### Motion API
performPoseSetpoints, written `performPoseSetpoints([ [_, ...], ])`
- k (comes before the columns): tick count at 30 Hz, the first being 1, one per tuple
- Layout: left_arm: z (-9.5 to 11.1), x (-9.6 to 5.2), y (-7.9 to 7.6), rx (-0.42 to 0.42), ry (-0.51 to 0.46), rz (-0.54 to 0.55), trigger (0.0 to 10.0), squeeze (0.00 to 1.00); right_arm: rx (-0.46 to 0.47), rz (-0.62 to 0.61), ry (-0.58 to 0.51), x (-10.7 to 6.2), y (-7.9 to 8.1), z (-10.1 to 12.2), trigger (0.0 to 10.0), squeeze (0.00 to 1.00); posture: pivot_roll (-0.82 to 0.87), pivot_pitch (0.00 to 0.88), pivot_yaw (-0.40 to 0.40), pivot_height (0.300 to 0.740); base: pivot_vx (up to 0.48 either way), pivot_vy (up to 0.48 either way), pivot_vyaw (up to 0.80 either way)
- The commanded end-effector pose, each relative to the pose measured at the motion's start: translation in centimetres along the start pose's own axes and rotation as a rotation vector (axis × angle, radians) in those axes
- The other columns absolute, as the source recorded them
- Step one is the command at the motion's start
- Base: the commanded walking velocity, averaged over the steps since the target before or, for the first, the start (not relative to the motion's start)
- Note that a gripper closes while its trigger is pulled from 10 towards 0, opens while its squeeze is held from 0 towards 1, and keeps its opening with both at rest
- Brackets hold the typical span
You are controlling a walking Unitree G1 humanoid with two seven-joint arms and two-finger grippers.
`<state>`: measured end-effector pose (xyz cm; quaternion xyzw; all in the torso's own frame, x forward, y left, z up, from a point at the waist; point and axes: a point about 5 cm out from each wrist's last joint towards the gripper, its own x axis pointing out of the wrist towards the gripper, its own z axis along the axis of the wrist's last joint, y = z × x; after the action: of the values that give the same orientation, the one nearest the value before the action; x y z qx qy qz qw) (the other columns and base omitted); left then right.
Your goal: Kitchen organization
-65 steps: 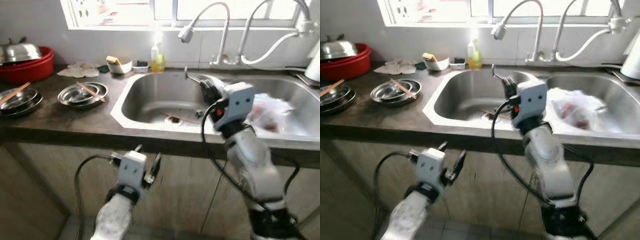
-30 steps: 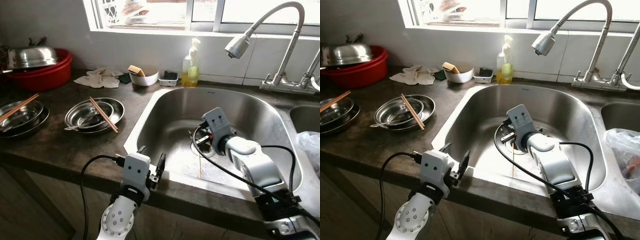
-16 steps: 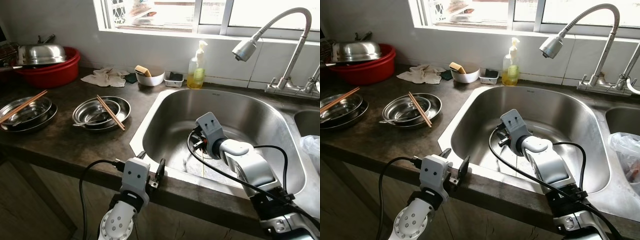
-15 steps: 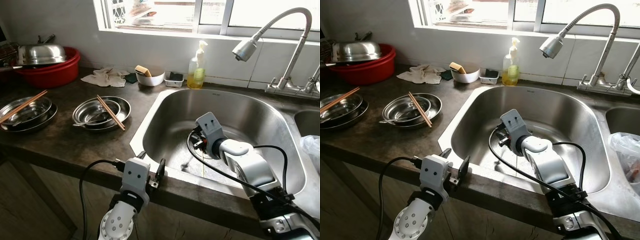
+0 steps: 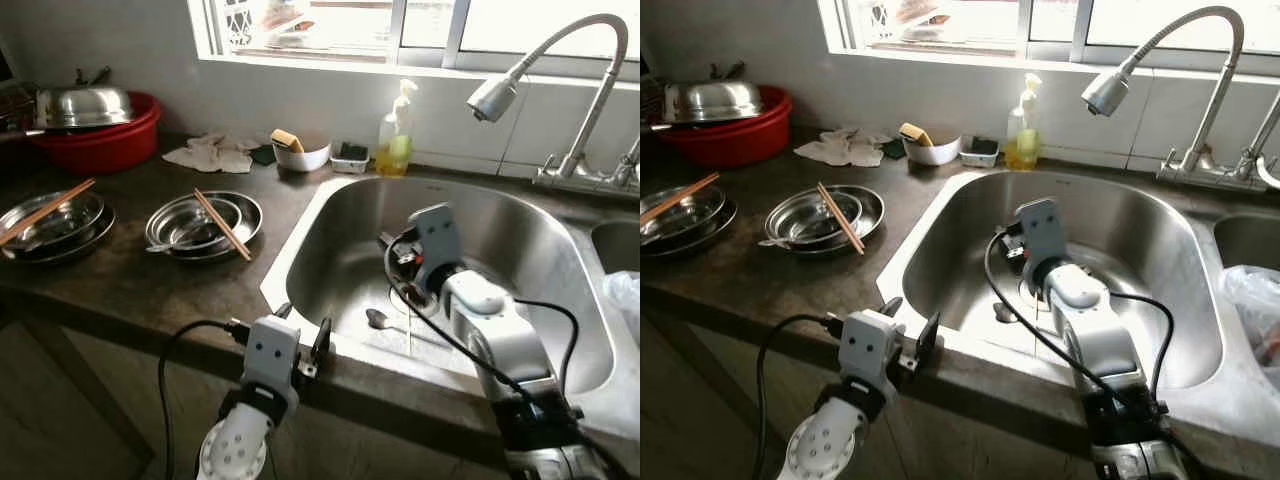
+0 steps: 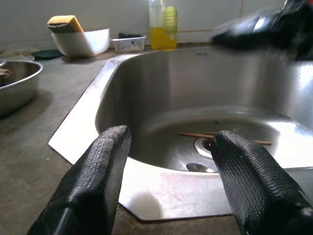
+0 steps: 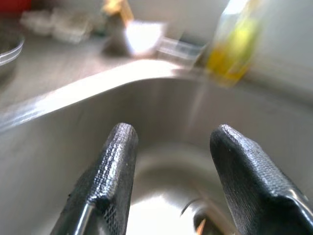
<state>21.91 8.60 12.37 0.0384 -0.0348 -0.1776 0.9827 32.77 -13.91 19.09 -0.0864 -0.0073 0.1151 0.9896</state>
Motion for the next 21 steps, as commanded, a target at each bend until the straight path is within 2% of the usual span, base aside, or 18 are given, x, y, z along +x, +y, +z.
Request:
performPoseSetpoints([
  [1, -0.1, -0.1, 0.0, 0.004, 0.015, 0.013, 10.0, 0.0, -0.019, -0.053, -0.132, -1.2, -0.4, 1.4, 10.0, 0.0, 0.12, 0.025, -0.037, 0.74, 0.0, 0.0, 0.0],
  [3, 0.0, -0.1, 0.0, 0.004, 0.011, 0.014, 10.0, 0.0, 0.013, -0.054, -0.193, -2.1, -0.1, 1.7, 10.0, 0.0, 0.12, 0.024, -0.035, 0.74, 0.0, 0.0, 0.0],
  [7, 0.2, -0.2, 0.0, 0.004, 0.001, 0.016, 10.0, 0.0, -0.022, -0.062, -0.258, -3.2, 0.3, 2.0, 10.0, 0.0, 0.11, 0.02, -0.038, 0.74, 0.0, 0.0, 0.0],
  [9, 0.4, -0.2, 0.3, 0.003, -0.015, 0.034, 10.0, 0.0, 0.017, -0.085, -0.302, -4.6, 1.0, 1.7, 10.0, 0.0, 0.11, 0.016, -0.035, 0.74, 0.0, 0.0, 0.0],
  [12, 0.5, -0.3, 0.3, 0.004, -0.017, 0.034, 10.0, 0.0, 0.057, -0.093, -0.323, -5.3, 1.3, 1.5, 10.0, 0.0, 0.11, 0.016, -0.035, 0.74, 0.0, 0.0, 0.0],
  [21, 1.0, -0.4, 0.8, 0.012, -0.047, 0.067, 10.0, 0.0, 0.097, -0.117, -0.32, -6.9, 1.7, 0.7, 10.0, 0.0, 0.09, 0.0, -0.031, 0.74, 0.0, 0.0, 0.0],
])
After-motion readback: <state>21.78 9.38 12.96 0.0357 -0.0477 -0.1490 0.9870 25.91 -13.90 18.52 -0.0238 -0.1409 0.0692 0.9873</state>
